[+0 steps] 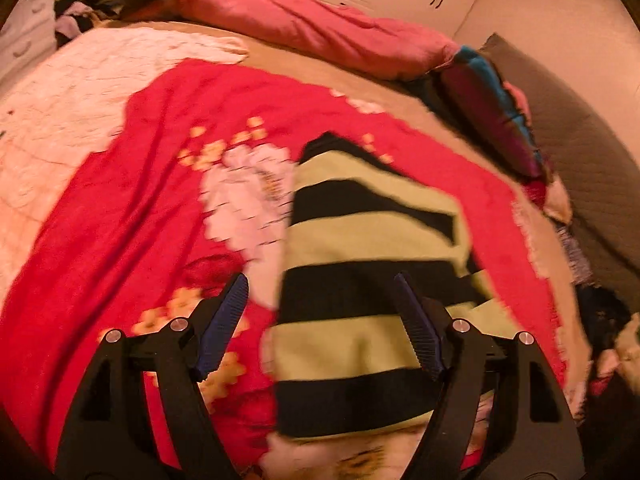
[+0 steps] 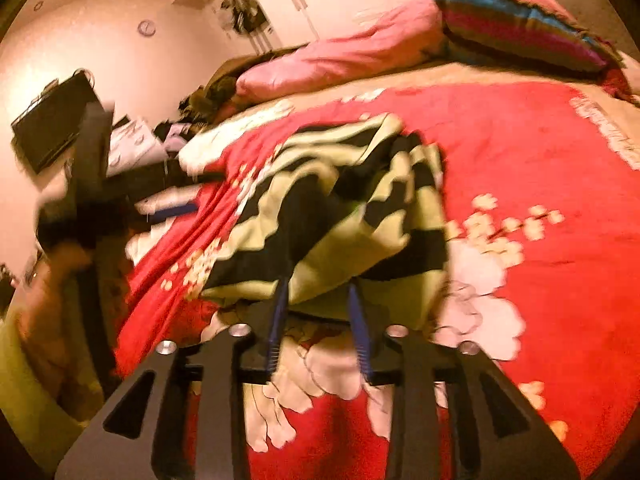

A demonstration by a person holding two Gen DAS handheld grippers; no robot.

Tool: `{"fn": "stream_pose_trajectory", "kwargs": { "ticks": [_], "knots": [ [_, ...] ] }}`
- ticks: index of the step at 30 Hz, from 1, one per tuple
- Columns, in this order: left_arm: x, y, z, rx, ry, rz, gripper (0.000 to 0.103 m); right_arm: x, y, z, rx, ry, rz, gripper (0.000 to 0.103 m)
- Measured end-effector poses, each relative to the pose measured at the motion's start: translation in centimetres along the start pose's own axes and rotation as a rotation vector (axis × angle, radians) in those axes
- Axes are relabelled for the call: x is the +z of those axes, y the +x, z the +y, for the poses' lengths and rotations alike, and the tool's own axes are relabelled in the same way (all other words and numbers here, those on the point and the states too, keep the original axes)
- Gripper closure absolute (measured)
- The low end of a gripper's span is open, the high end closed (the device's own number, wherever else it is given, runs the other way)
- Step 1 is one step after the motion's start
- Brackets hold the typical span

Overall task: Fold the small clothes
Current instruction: 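Open the right gripper to release the folded edge, then grasp the folded edge with the right gripper, tuck it flat, release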

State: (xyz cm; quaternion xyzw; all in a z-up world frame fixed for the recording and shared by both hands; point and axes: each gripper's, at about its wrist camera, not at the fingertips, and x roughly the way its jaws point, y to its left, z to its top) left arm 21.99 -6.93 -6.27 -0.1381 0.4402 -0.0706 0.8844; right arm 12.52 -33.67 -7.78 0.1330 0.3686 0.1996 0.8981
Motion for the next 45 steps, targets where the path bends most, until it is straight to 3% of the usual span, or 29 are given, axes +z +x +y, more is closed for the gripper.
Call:
{"fn": "stream_pose_trajectory", "kwargs": {
  "ticks": [4,5,8,17,19,23,25,27,30,35,39,42,45],
  "knots": [
    [-1.1,0.4,0.4,0.029,0.038,0.005,0.036,2.0,-2.0,0.6,0.004,-0.018,-0.05,0.055],
    [-1.6,0.7,0.3,0.033,0.056,0.01,0.036,2.8,-1.9,0.7,0.036,-0.01,-0.038,0.044],
    [-2.6,1.2,0.0,0.038,0.096,0.026,0.035,5.1,-0.8,0.7,0.094,0.027,0.007,0.038],
    [-4.1,1.6,-2.1,0.057,0.226,0.021,0.035,9.0,6.2,-1.8,0.106,0.262,0.236,0.034],
    [-4.4,1.8,-2.5,0.058,0.252,0.027,0.035,9.0,7.8,-3.0,0.087,0.327,0.273,0.034],
    [-4.7,2.1,-2.8,0.058,0.266,0.036,0.034,8.5,9.5,-4.8,0.134,0.476,0.29,0.033],
    [-4.7,2.1,-2.9,0.058,0.269,0.035,0.034,8.3,9.8,-5.0,0.151,0.486,0.283,0.041],
    [-4.6,2.1,-2.8,0.055,0.268,0.035,0.034,8.1,9.9,-4.7,0.17,0.457,0.272,0.071],
    [-4.6,2.1,-2.8,0.053,0.266,0.034,0.034,8.3,8.7,-3.6,0.163,0.344,0.227,0.085],
    [-4.4,1.5,-2.9,0.038,0.257,0.017,0.031,8.9,6.4,-1.7,0.121,0.202,0.157,0.09],
    [-4.3,1.2,-3.1,0.031,0.261,0.007,0.03,9.0,5.5,-2.4,0.045,0.151,0.116,0.091],
    [-4.4,1.6,-3.0,0.032,0.259,0.022,0.03,8.4,6.4,-3.7,-0.062,0.104,0.14,0.091],
    [-4.5,1.8,-3.0,0.037,0.259,0.028,0.03,7.1,7.7,-4.3,-0.078,0.097,0.165,0.088]
  ]
}}
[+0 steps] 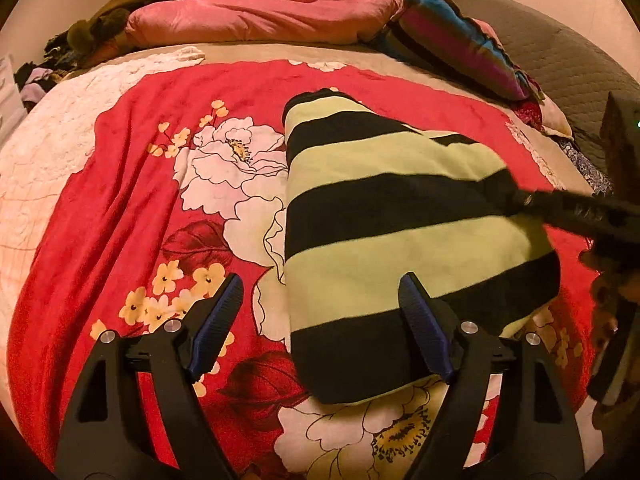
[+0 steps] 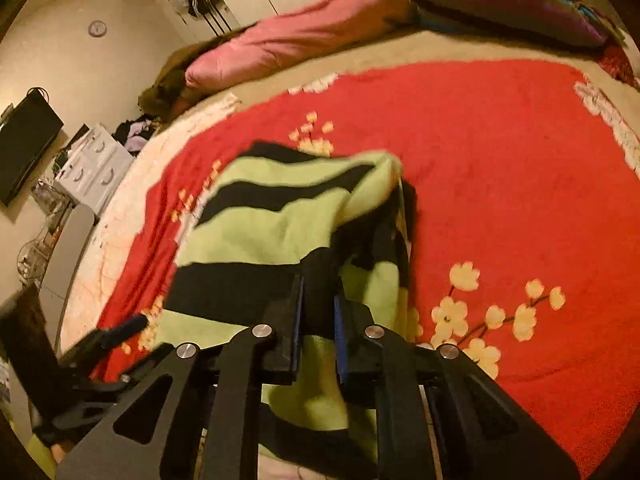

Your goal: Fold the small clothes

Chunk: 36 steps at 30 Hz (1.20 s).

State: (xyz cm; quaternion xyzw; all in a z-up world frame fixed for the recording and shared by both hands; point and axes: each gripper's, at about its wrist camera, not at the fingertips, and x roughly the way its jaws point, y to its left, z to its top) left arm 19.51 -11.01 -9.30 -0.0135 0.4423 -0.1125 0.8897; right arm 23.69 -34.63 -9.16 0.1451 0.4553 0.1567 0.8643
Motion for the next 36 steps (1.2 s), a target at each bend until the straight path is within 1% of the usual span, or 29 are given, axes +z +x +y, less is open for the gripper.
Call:
{"fn": "stream_pose_trajectory", "kwargs": {
  "ticks": [1,3,6,10,13,15,17,18,19,21,23,26,28,29,31,36],
  "knots": [
    [0.0,0.0,0.0,0.002,0.0,-0.001,0.03,-0.2,0.1,0.1,-0.014,-0.01,-0.005,0.086],
    [0.0,0.0,0.1,0.003,-0.002,-0.001,0.03,-0.4,0.0,0.2,-0.031,-0.02,-0.017,0.078],
    [-0.1,0.1,0.0,0.006,0.0,0.003,0.03,-0.6,-0.9,0.3,-0.056,-0.029,-0.037,0.069],
    [-0.1,0.2,-0.1,0.009,0.003,0.003,0.03,-1.0,-3.3,1.7,-0.104,-0.103,-0.11,0.065],
    [-0.1,0.3,0.0,0.014,0.003,0.009,0.027,-1.8,-4.5,2.9,-0.094,-0.163,-0.137,0.064],
    [-0.2,0.3,0.0,0.018,0.002,0.012,0.027,-2.4,-4.8,3.7,-0.084,-0.203,-0.133,0.064],
    [-0.2,0.3,0.0,0.021,0.003,0.013,0.027,-3.1,-4.3,4.3,-0.073,-0.238,-0.106,0.064],
    [-0.2,0.4,0.1,0.022,0.003,0.014,0.027,-3.4,-3.9,4.4,-0.08,-0.25,-0.09,0.064],
    [-0.2,0.4,0.1,0.024,0.004,0.016,0.026,-3.7,-3.1,4.4,-0.114,-0.265,-0.063,0.064],
    [-0.3,0.5,0.1,0.027,0.006,0.019,0.026,-3.9,-1.5,3.8,-0.152,-0.252,0.0,0.064],
    [-0.3,0.6,0.1,0.031,0.007,0.024,0.023,-4.1,-0.4,3.1,-0.155,-0.214,0.026,0.062],
    [-0.3,0.8,0.3,0.038,0.003,0.032,0.022,-4.1,0.0,2.6,-0.15,-0.19,0.033,0.058],
    [-0.2,0.7,0.4,0.04,-0.001,0.033,0.018,-4.0,-0.2,2.4,-0.138,-0.178,0.029,0.057],
    [-0.2,0.7,0.4,0.042,-0.001,0.032,0.016,-4.0,-0.4,2.4,-0.134,-0.176,0.026,0.055],
    [-0.2,0.6,0.4,0.047,0.003,0.029,0.015,-4.0,-1.0,2.5,-0.129,-0.174,0.015,0.053],
    [-0.1,0.3,0.0,0.056,0.011,0.023,0.011,-4.0,-2.3,2.3,-0.129,-0.155,-0.018,0.038]
  ]
}}
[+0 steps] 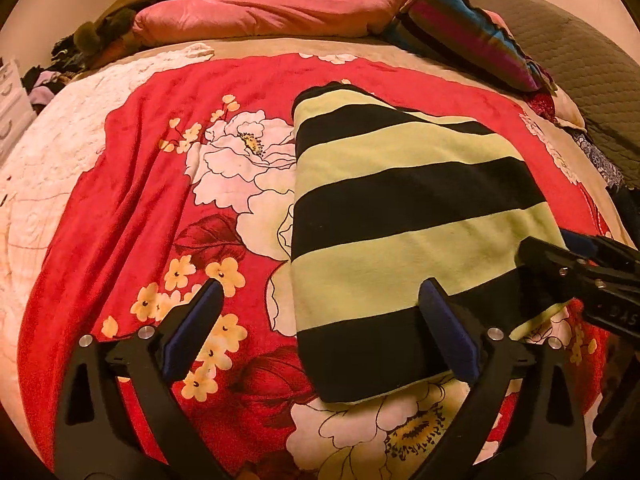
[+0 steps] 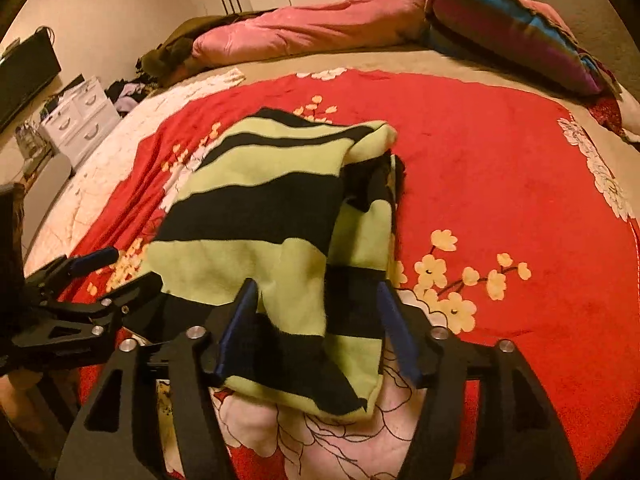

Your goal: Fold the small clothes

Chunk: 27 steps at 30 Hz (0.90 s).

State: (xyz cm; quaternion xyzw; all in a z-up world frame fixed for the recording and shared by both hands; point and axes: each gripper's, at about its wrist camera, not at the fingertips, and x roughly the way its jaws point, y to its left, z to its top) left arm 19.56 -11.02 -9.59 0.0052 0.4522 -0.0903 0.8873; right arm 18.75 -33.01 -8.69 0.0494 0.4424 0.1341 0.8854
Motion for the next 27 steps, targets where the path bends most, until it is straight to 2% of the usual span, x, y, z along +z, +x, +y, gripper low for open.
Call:
{"fn": "stream_pose_trajectory", "kwargs": {
  "ticks": [1,3,6,9,11,20,27],
  "knots": [
    [0.0,0.0,-0.1,0.001,0.001,0.0,0.01,0.0,-0.3,-0.1,-0.003,0.005,-0.009,0.035],
    [0.0,-0.1,-0.2,0.004,0.003,0.0,0.01,0.1,-0.8,-0.2,-0.01,0.012,-0.024,0.024],
    [0.1,-0.2,-0.2,0.007,0.006,-0.001,0.01,0.3,-1.6,-0.5,-0.023,0.02,-0.047,0.019],
    [0.1,-0.6,-0.2,0.006,0.002,-0.01,0.01,0.5,-2.6,-0.5,-0.043,0.032,-0.076,0.008],
    [0.2,-1.0,-0.2,0.0,-0.004,-0.024,0.01,0.7,-3.3,-0.6,-0.056,0.04,-0.093,0.005],
    [0.3,-3.5,0.5,0.026,-0.032,-0.089,0.009,0.6,-5.4,-0.9,-0.083,0.064,-0.13,0.004],
    [-0.1,-5.7,0.8,0.041,-0.029,-0.125,0.009,0.0,-7.3,-0.1,-0.096,0.032,-0.175,0.004]
  ]
}}
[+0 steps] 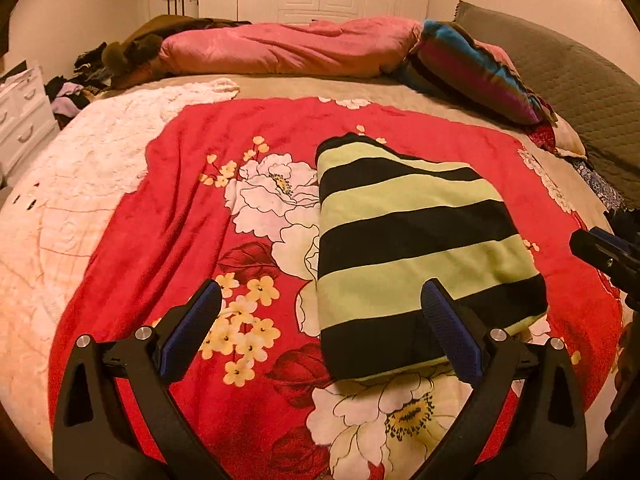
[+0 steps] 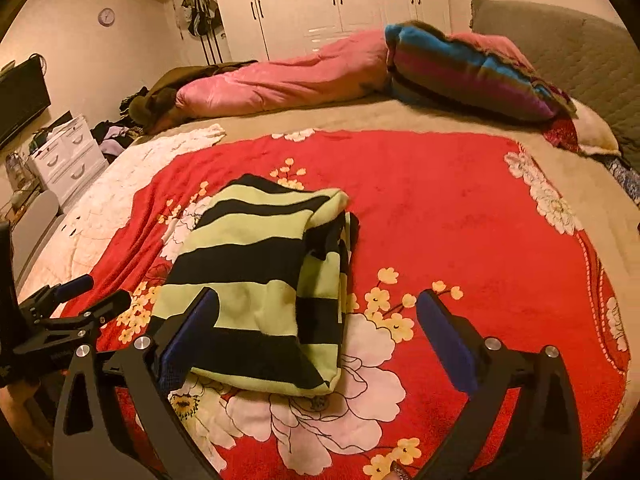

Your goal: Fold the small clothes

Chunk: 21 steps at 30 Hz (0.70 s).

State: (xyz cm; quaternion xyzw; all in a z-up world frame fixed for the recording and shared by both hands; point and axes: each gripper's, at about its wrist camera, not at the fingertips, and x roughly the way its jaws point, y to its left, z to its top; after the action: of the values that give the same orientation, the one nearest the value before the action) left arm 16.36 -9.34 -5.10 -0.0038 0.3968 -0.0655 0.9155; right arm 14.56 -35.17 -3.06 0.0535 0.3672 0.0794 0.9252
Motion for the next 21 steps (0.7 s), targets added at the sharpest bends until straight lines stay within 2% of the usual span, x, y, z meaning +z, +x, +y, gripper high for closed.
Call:
{"fn": "stream_pose_trajectory", "kwargs": {
  "ticks": [10,21],
  "knots": [
    [-0.6,-3.5,-0.3,0.0,0.021,-0.047,0.009,-0.2,-3.8,1.4,-0.031,-0.056,-0.09,0.004],
    [-2.4,-7.0,0.2,-0.013,0.005,-0.038,0.009,-2.0,-7.4,3.1,-0.034,-0.09,-0.116,0.004]
  ]
}}
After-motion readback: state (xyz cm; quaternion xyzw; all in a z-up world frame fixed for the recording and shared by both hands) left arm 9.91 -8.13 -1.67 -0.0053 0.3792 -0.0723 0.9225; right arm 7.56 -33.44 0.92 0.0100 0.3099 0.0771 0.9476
